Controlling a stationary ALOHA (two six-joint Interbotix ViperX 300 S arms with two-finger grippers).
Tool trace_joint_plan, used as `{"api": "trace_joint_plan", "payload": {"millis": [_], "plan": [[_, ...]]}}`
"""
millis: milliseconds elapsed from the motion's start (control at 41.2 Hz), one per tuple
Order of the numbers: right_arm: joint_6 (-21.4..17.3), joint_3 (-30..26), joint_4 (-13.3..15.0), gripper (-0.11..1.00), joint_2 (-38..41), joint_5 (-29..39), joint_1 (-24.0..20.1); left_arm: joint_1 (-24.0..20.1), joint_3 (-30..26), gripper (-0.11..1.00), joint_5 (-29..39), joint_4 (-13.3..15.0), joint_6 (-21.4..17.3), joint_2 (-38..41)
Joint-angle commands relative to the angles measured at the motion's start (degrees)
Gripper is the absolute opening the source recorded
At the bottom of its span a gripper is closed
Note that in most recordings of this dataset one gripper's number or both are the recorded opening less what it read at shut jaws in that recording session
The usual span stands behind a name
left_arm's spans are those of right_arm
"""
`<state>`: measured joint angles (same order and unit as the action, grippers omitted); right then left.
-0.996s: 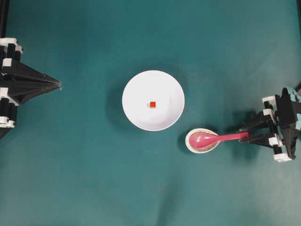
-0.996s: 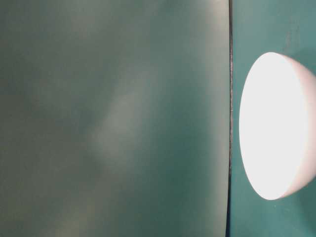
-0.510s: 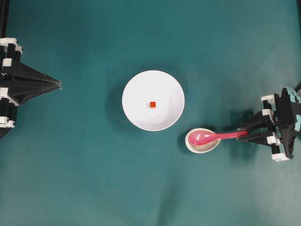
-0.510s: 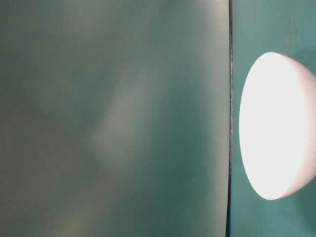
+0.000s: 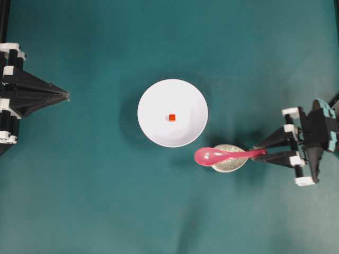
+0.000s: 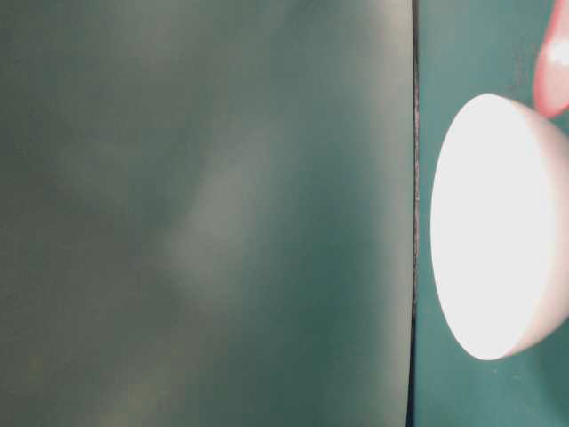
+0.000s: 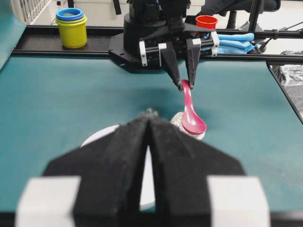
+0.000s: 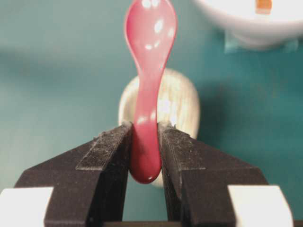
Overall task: Grip the spoon and scoop the red block from the bowl with right arm.
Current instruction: 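Carry the spoon over the white bowl and lower its bowl inside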
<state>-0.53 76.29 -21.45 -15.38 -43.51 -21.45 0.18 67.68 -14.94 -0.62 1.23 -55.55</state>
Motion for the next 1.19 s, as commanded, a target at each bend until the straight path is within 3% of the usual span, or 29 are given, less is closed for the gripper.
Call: {"api": "trace_joint_plan", "payload": {"millis": [0,121,340,461,583,850,1166], "plan": [[1.1,-4.5,-0.2,0.26,-3.6,5.7,3.4,0.1,-1.6,0.00,-0.3,-0.2,0.1,0.4],[1.6,-10.5,-0.2,0.26,-7.3,18.5,9.7,0.1,-1.6,0.00,-0.3,-0.2,0.1,0.4],[1.4,-24.3,-0.2,0.26,-9.6,50.4,21.5,0.1,-1.6,0.00,-0.4,-0.2,0.1,0.4],[1.3,-31.3,-0.1,0.26,-8.1,64.2,25.8,0.1,-1.7,0.00,-0.5,-0.2,0.1,0.4],[1.1,-36.8,-0.1,0.26,-4.9,73.9,28.1,0.1,-1.6,0.00,-0.6,-0.2,0.1,0.4],[-1.7,-46.2,0.9,0.26,4.4,82.7,28.9,0.1,-1.6,0.00,-0.3,-0.2,0.1,0.3],[-7.5,-52.5,8.6,0.26,10.3,88.5,29.4,0.1,-1.7,0.00,-0.3,-0.2,0.0,0.4]]}}
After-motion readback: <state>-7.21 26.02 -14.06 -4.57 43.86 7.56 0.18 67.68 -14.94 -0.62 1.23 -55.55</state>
